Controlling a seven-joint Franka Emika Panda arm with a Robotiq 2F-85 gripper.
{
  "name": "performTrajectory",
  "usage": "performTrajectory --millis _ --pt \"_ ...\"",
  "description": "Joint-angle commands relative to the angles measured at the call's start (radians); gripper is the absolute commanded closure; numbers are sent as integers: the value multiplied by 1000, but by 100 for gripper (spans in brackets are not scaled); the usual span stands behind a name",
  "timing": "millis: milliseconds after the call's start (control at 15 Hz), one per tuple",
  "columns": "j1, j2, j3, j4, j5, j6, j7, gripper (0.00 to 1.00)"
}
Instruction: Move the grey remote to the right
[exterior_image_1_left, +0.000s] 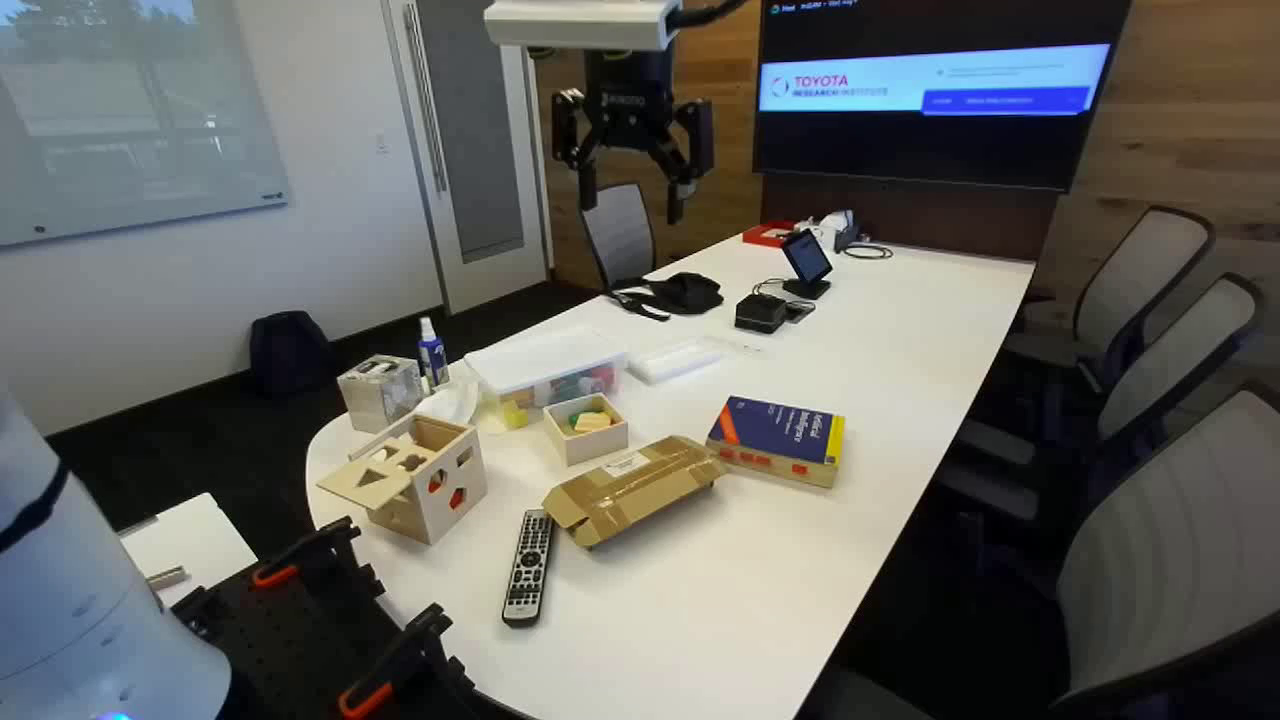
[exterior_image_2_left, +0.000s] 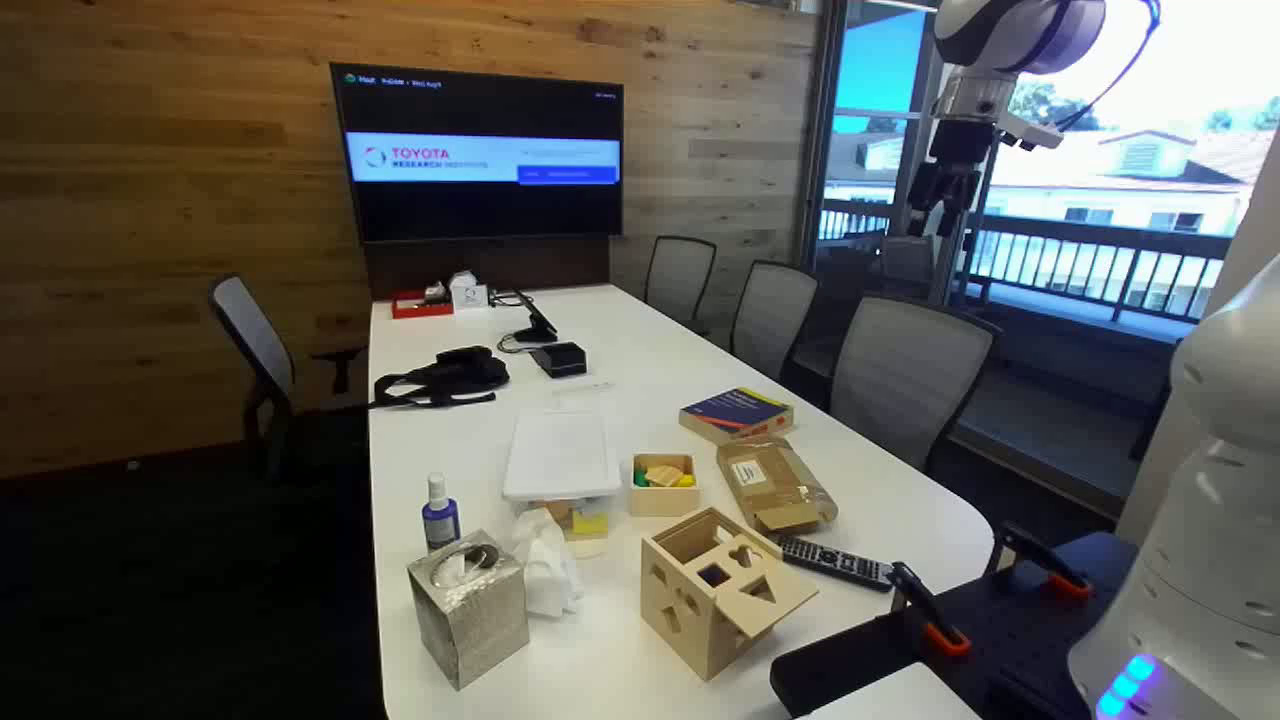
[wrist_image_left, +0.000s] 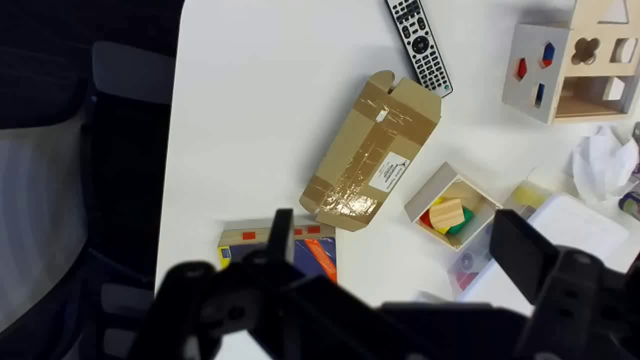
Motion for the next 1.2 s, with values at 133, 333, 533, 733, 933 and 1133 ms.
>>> performTrajectory --millis 133,333,533,733,933,1133 --pt "-32 -5 56 -36 -5 26 12 0" --pt "-21 1 110 -98 -17 77 58 0" --pt "-10 21 159 -175 -11 183 111 0" --pt "-7 59 201 -250 -8 296 171 0" --pt "0 115 219 -317 22 420 174 0" --pt "7 175 227 -364 91 515 136 0"
